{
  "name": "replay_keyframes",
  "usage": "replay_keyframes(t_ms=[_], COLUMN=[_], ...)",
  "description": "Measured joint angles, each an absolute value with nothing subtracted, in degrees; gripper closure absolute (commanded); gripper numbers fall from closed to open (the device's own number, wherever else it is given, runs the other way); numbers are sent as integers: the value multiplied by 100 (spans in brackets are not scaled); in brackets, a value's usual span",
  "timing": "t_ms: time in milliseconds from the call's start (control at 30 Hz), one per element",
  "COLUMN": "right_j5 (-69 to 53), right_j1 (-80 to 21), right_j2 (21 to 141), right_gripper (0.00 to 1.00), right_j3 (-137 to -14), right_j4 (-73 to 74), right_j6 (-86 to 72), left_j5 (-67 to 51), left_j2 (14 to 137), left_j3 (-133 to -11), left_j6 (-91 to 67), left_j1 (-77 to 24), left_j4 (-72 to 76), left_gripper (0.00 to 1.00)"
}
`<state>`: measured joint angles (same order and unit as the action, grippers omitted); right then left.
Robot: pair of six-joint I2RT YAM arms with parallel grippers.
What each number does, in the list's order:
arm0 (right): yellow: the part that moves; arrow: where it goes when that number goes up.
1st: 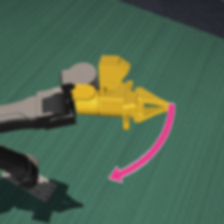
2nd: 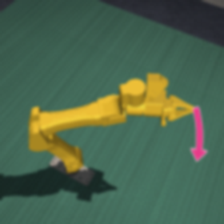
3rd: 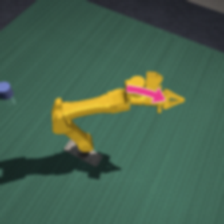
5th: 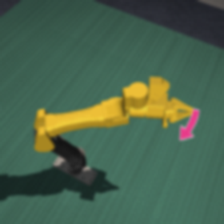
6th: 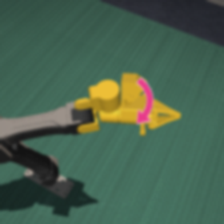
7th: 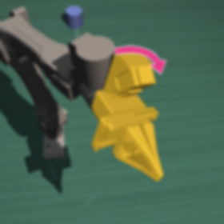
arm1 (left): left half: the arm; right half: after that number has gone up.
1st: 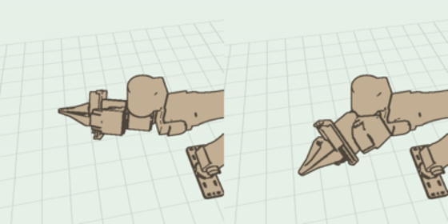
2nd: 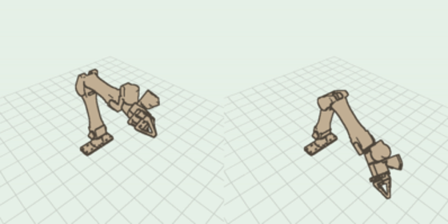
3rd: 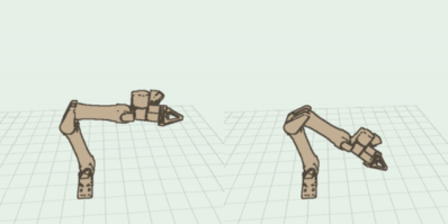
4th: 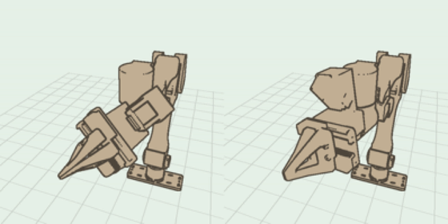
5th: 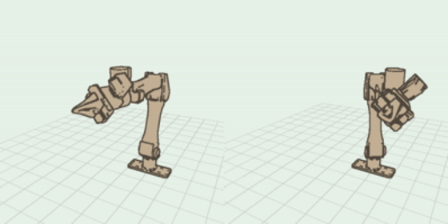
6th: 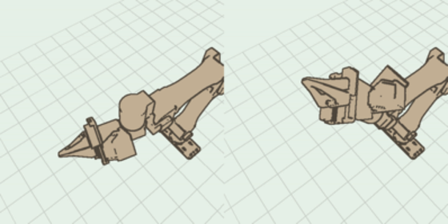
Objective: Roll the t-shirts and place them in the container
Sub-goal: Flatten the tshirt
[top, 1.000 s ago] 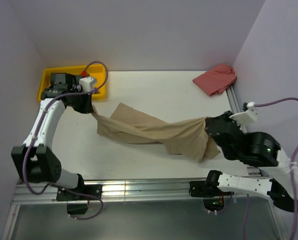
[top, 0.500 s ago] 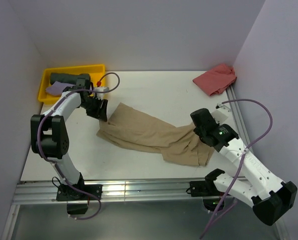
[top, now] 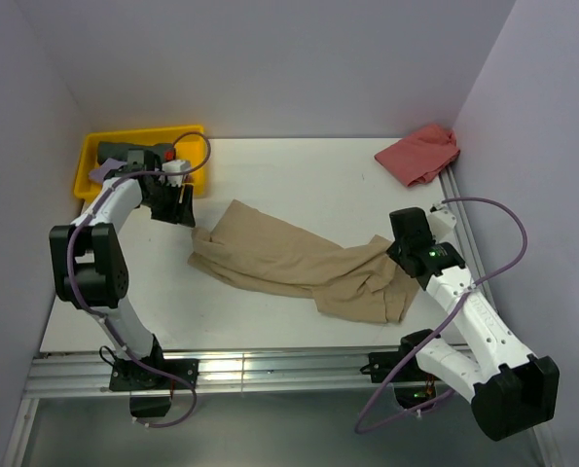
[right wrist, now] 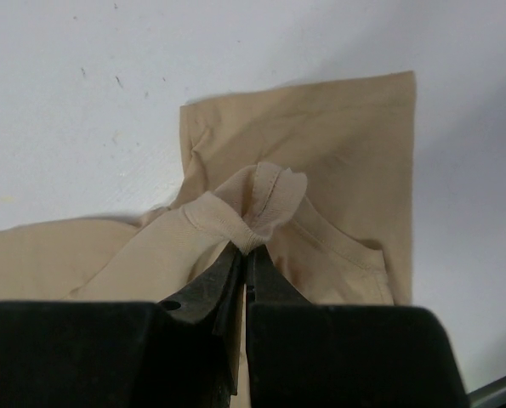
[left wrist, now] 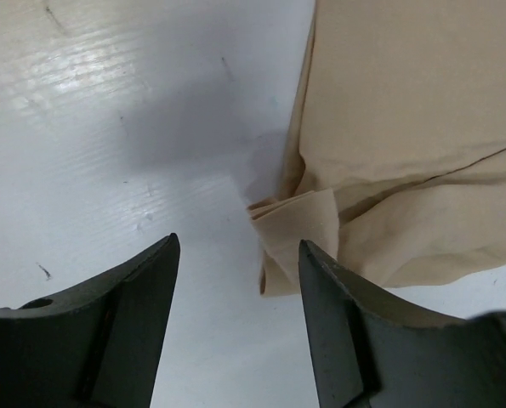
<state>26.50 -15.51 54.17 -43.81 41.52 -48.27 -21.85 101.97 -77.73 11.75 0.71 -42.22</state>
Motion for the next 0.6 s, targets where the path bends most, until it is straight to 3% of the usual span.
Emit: replay_keyframes(t_ms=[300, 600], right_j5=[2401, 2276], right_j1=[-1420, -1400], right_j2=[5411, 5384], right_gripper=[100, 100], right_j3=[-4206, -4077], right_j4=[3868, 3809], right_j6=[-4687, -4674], left_j5=[-2746, -3343], left_j2=[10425, 10842], left_j3=[-7513, -7461], left_j6=[1103, 913], left_j1=[266, 346], left_j4=[-4219, -4219], left_gripper=[47, 48])
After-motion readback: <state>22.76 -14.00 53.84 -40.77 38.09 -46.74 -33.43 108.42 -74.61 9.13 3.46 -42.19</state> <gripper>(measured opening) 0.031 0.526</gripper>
